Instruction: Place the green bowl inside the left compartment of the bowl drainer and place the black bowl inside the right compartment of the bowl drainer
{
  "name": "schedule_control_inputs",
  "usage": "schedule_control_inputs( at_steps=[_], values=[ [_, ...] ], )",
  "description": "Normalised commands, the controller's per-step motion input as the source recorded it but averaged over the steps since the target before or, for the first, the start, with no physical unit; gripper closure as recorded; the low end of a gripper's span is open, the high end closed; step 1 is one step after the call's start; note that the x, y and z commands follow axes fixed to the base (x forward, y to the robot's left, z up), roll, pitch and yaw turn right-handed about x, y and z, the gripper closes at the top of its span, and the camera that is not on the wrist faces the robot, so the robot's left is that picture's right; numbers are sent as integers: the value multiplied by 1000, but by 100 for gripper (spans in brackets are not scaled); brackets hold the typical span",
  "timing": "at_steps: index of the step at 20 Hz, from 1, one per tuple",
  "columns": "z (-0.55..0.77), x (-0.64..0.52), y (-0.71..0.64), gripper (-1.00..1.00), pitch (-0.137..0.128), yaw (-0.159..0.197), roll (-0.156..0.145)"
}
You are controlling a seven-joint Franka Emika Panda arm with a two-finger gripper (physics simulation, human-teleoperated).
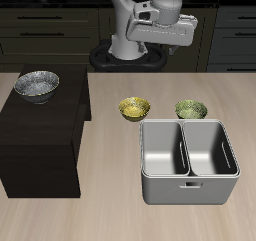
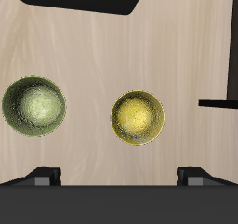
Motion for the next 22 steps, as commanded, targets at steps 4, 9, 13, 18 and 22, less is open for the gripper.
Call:
schedule_control_inputs(
  at_steps=[4,9,13,18,22],
  values=[
    [-191,69,608,-100,39,-3,19],
    [-71,48,370,-100,4,-1,-10],
    [-28,102,326,-100,-10,-21,-42],
    [-11,92,229,-100,2,0,2],
    [-21,116,311,-100,4,-1,60]
  ],
)
